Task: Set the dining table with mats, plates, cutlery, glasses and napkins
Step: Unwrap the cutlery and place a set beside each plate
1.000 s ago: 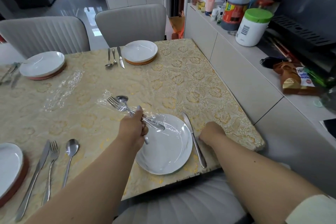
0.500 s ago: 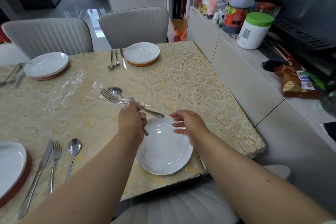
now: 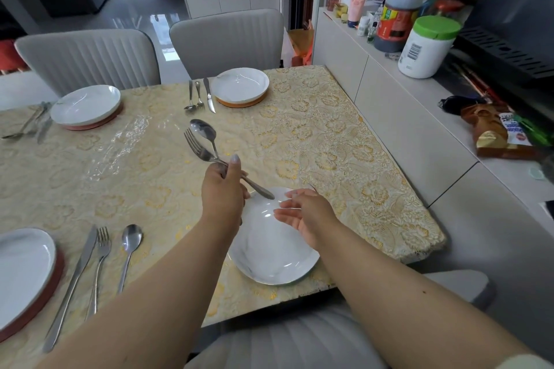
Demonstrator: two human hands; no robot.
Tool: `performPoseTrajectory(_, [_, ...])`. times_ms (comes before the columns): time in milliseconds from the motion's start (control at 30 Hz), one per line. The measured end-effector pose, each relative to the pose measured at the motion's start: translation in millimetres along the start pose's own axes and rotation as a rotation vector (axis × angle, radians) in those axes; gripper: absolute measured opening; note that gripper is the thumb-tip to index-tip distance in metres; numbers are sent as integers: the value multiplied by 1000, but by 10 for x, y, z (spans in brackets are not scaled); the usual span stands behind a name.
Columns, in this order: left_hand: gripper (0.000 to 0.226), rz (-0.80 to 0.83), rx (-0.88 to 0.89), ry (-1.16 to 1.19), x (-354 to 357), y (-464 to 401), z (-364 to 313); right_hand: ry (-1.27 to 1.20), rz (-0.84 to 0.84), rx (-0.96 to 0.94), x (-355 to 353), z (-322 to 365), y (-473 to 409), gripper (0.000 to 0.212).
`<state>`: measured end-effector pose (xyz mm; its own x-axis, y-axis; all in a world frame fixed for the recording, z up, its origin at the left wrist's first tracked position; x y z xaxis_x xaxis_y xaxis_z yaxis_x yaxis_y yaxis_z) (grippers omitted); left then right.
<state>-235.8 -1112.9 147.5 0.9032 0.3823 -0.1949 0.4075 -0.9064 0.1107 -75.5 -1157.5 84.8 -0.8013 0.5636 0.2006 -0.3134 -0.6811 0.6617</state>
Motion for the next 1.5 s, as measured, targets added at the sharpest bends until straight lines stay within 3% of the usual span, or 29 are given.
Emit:
performPoseTrajectory(167, [39, -38, -84, 73, -23, -58, 63, -61, 60, 25, -10, -6, -2, 25])
performPoseTrajectory(367, [38, -28, -259, 259, -19, -121, 174, -103, 97, 74, -36, -11, -13, 7])
performPoseTrajectory(533, [35, -48, -302, 262, -67, -162, 230, -284, 171, 237, 2, -21, 35, 23])
performPoseTrajectory(633, [36, -47, -351, 275, -70, -145, 256, -210, 226, 170, 64, 14, 53, 26])
performPoseTrajectory(800, [41, 20, -386, 260, -22, -78, 268, -60, 237, 77, 141, -3, 71, 6])
performPoseTrajectory(967, [42, -28, -422, 281, -103, -124, 305, -254, 252, 126, 85, 47, 64, 9])
performPoseTrajectory(1033, [41, -39, -446, 292, -131, -142, 334, -235, 250, 80, 81, 64, 52, 1])
performPoseTrajectory(1300, [43, -82, -404, 217, -188, -137, 333, -47, 172, -145, 68, 133, 23, 15])
performPoseTrajectory(1500, [40, -75, -444, 241, -193, -136, 359, -2, 290, -38, 180, 52, 88, 26])
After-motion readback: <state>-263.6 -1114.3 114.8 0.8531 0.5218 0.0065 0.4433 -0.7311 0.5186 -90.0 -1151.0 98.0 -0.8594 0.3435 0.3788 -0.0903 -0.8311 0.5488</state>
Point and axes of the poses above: each hand's wrist, its own y-axis away from the middle knuckle, its own x-axis out of the palm, z = x × y, the point moved 6 cm from there along -y, towards the middle knuckle, and after that the axes turned 11 degrees about -z, right-handed, at the moved point
